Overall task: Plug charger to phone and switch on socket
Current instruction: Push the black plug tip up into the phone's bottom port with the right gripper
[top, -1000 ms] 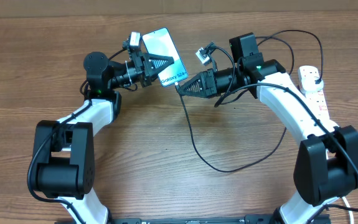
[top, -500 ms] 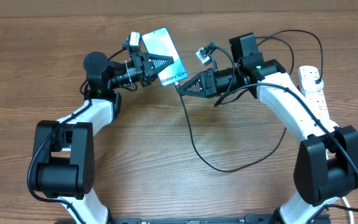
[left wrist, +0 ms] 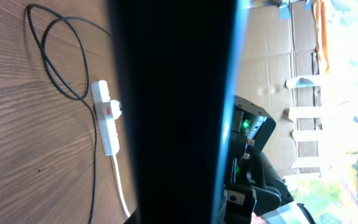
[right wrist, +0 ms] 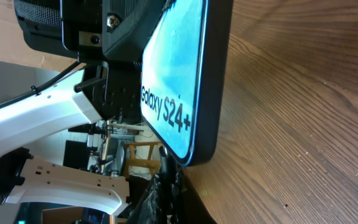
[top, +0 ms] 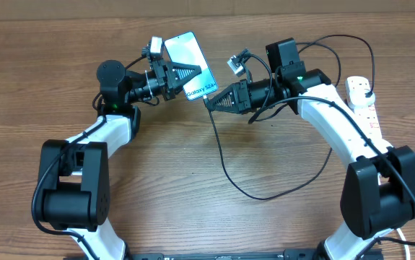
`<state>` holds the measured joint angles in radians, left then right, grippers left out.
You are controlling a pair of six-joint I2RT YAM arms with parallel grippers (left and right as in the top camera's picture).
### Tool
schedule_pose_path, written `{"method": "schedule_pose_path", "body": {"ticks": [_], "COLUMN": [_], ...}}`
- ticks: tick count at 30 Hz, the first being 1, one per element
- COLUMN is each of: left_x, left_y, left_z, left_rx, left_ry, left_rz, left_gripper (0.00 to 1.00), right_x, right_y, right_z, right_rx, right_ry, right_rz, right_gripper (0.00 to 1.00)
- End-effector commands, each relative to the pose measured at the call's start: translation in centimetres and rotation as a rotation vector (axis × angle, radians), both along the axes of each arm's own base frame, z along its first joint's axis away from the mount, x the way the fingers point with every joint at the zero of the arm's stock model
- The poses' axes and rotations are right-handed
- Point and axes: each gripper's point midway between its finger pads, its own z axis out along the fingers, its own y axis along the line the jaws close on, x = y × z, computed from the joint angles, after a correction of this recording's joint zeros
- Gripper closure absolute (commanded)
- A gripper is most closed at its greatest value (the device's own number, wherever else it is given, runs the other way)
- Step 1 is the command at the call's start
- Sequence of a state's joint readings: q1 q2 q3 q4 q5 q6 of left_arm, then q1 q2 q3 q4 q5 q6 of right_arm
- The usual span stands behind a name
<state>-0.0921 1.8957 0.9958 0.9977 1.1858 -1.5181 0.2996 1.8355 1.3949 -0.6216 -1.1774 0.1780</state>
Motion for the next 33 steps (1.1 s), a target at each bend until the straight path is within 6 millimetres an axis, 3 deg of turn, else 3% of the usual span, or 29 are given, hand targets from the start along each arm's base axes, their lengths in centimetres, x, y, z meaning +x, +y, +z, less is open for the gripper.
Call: {"method": "schedule_pose_path", "body": {"ticks": [1,19,33], "left_x": [-0.6,-1.6,-1.3], "left_y": [-0.5,-1.3,-1.3], "left_z": [1.8,1.7,1.8], "left_rx": [0.012,0.029,0.027], "left_ry": [-0.105,-0.161,-0.159], "left_rz": [-0.028,-0.082,-0.062], "left_gripper": [0.96,0.96,0.96], "right_x": [0.1,0.0,-0.4], "right_y": [-0.4,-0.4,-0.5], "right_z": [0.1,0.1,-0.2], "right_rx": [-0.006,-0.007,-0.019], "right_ry": [-0.005,0.003,0.038], "right_rz": [-0.013,-0.015,-0.013], "right_gripper": [0.96,0.96,0.96]}}
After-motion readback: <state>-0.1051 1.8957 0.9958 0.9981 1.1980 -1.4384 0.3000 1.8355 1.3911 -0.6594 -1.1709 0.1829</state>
